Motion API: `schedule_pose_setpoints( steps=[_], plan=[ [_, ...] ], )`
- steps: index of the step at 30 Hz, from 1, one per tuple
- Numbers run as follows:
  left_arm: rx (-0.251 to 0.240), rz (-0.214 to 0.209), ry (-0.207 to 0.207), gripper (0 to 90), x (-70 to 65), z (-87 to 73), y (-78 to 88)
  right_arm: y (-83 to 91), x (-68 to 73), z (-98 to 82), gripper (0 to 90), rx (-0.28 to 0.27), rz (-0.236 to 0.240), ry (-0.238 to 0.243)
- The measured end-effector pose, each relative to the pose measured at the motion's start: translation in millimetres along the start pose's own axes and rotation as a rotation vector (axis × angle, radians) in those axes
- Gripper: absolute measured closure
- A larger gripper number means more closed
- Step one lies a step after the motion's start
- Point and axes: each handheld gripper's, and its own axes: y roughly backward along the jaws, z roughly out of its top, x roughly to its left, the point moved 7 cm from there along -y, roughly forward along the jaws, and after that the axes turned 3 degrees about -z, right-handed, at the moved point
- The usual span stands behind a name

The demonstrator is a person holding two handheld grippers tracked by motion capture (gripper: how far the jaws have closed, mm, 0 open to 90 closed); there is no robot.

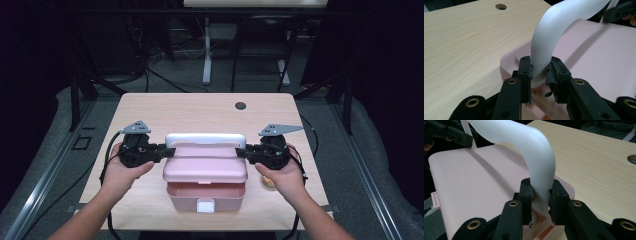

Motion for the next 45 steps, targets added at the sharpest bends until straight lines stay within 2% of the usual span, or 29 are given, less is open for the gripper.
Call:
schedule_pose_setpoints(
  steps=[6,12,18,23,27,31,37,45],
  plan=[
    [-0.017,0.007,0.006,71.1,0.7,-1.0,11.0,0.1,-1.5,0.7,74.2,0.008,0.011,-0.021],
    [-0.005,0.024,0.005,72.9,2.3,-10.5,24.1,2.2,-1.5,2.6,74.2,0.006,0.015,-0.029],
    [0.008,0.022,0.020,79.3,2.6,-25.5,31.2,3.2,-2.0,3.3,74.2,0.005,0.016,-0.027],
    [0.021,0.017,0.015,87.0,0.5,-32.9,33.6,3.1,-2.2,4.4,74.2,0.005,0.015,-0.032],
    [0.030,0.005,0.007,89.0,-4.2,-39.4,31.4,3.2,-2.6,5.2,74.2,0.004,0.014,-0.028],
    [0.057,-0.011,0.007,89.3,-8.4,-49.6,22.7,3.0,-2.9,5.5,74.2,0.003,0.014,-0.032],
    [0.073,-0.035,0.007,89.4,-15.2,-58.7,11.8,3.3,-2.7,5.1,74.1,0.005,0.014,-0.030],
    [0.084,-0.061,0.000,89.5,-23.9,-62.6,1.9,3.0,-2.2,3.9,74.1,0.005,0.011,-0.024]
  ],
)
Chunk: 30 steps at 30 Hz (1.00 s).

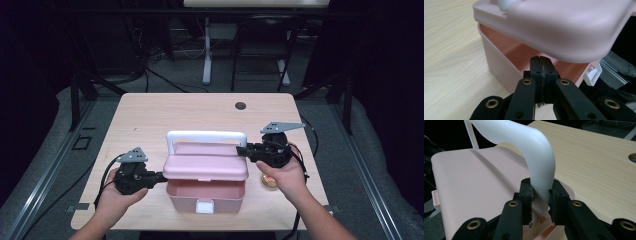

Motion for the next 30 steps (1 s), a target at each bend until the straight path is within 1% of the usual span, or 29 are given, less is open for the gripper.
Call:
schedule_pose_setpoints(
  steps=[7,12,20,30],
  plan=[
    [0.012,-0.027,-0.020,89.5,-10.1,2.5,-7.1,-0.1,-0.1,-0.5,74.1,0.000,0.000,-0.001],
    [0.010,-0.033,-0.028,89.5,-14.6,4.3,-9.3,-0.3,0.3,-1.7,74.1,0.003,0.003,-0.002],
    [0.015,-0.034,-0.036,89.5,-16.7,4.8,-7.5,-0.6,0.1,-3.0,74.1,0.003,0.007,-0.002],
    [0.007,-0.037,-0.044,89.5,-19.0,8.0,-5.6,-1.1,-1.9,-3.7,73.8,0.002,0.012,-0.018]
  ],
)
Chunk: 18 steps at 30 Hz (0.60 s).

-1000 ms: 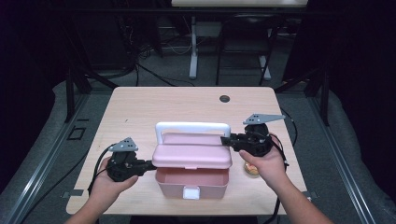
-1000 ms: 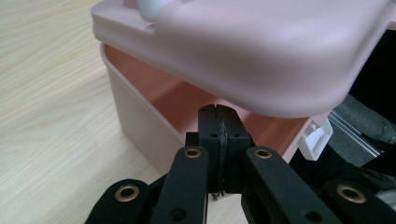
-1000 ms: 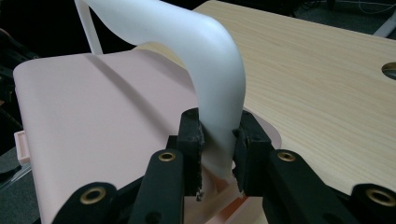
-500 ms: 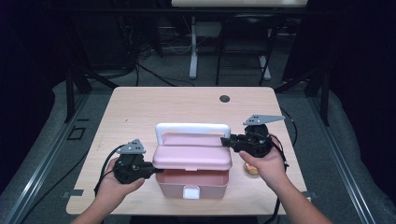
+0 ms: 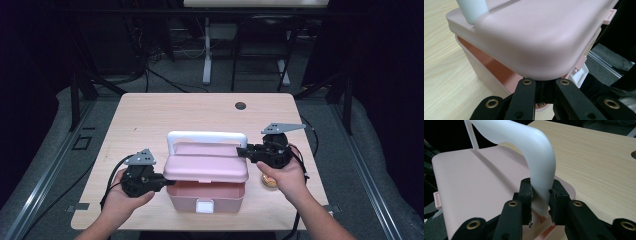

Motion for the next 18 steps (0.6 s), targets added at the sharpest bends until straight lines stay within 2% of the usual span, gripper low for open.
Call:
schedule_pose_setpoints(
  steps=[8,18],
  plan=[
    [-0.009,0.001,0.004,89.5,1.0,4.2,2.0,3.6,-4.2,2.8,69.5,-0.021,-0.005,-0.026],
    [-0.033,0.014,0.004,89.5,3.5,19.6,8.0,28.0,-13.9,6.7,71.5,-0.080,-0.060,-0.032]
  ],
)
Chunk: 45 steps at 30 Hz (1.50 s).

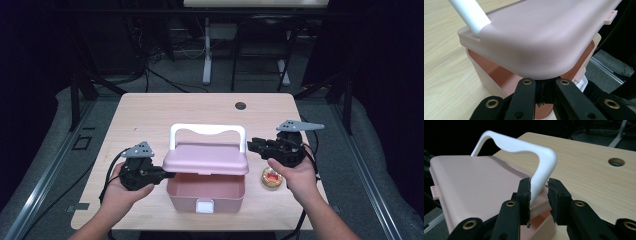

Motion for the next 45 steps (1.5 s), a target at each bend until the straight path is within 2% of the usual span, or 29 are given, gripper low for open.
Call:
schedule_pose_setpoints(
  steps=[5,6,9,12,18,23,27,31,40,45],
  plan=[
    [-0.016,0.007,0.006,89.5,2.4,8.2,2.3,13.1,-2.2,-9.6,75.7,-0.032,-0.024,0.005],
    [-0.017,0.007,0.004,89.5,2.5,9.2,2.4,15.8,-2.3,-13.7,77.0,-0.037,-0.021,-0.006],
    [-0.021,0.011,0.002,89.5,2.7,12.5,2.2,19.9,-1.8,-23.6,80.3,-0.035,-0.020,-0.012],
    [-0.023,0.011,0.009,89.5,4.1,15.9,2.9,20.1,1.9,-35.9,84.3,-0.022,-0.025,0.004],
    [-0.025,0.022,0.012,89.5,6.4,22.5,4.4,9.7,21.9,-56.5,89.3,0.030,0.000,0.064],
    [-0.027,0.024,0.018,89.6,8.4,26.6,5.0,-3.3,36.7,-70.4,89.9,0.061,0.008,0.121],
    [-0.021,0.031,0.005,89.6,8.9,29.6,5.8,-12.8,42.7,-79.8,90.0,0.082,0.028,0.126],
    [-0.024,0.032,0.010,89.6,10.3,31.8,6.4,-20.1,49.2,-88.2,90.0,0.103,0.052,0.128],
    [-0.029,0.033,0.014,89.6,11.9,35.7,6.8,-28.8,52.5,-99.0,90.0,0.126,0.077,0.102],
    [-0.031,0.034,0.017,89.6,12.6,37.7,6.8,-32.8,56.9,-104.7,90.0,0.143,0.087,0.112]
  ],
)
